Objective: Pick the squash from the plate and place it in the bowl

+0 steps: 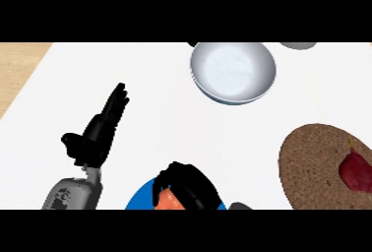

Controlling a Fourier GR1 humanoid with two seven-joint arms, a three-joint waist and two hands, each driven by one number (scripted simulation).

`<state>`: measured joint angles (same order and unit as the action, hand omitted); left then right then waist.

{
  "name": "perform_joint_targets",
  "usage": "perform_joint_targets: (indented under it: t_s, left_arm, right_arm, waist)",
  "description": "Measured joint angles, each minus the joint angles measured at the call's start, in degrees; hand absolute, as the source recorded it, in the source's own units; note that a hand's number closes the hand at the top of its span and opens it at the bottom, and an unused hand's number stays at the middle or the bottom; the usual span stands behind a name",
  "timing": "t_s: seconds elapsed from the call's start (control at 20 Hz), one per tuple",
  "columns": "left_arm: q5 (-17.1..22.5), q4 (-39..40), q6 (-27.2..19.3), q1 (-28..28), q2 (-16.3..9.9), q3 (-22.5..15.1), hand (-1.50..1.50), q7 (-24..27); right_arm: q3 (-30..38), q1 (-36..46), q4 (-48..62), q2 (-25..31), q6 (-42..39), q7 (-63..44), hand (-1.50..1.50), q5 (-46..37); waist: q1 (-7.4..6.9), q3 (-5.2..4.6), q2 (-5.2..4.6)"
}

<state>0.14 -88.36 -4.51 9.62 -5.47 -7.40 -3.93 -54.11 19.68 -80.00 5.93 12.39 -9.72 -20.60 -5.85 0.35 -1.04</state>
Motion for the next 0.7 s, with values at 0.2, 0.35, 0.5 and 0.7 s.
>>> perform_joint_targets:
  t_s: [0.2,0.35,0.5,0.7]
  left_arm:
    - [-0.1,0.2,-0.2,0.2,0.2,0.0,0.00,-0.2]
    - [-0.3,0.6,-0.6,-0.1,0.0,0.5,0.00,-0.1]
    - [-0.2,0.7,-1.0,-0.7,-0.3,1.3,0.00,0.1]
    - [-0.2,0.7,-1.6,-1.4,-0.5,2.2,0.00,0.5]
  right_arm:
    - [-3.1,1.6,-7.3,4.1,-10.2,11.4,1.50,6.3]
    - [-2.1,2.9,-14.2,9.6,-16.8,20.2,1.50,11.3]
    - [2.4,4.2,-21.1,16.8,-22.8,28.5,1.50,17.0]
    - [13.0,5.9,-26.7,28.1,-31.1,37.5,1.50,26.3]
  waist:
    - [0.35,0.12,-0.08]
    - [2.04,0.08,0.19]
    - [3.86,0.00,0.47]
    - [5.66,-0.12,0.68]
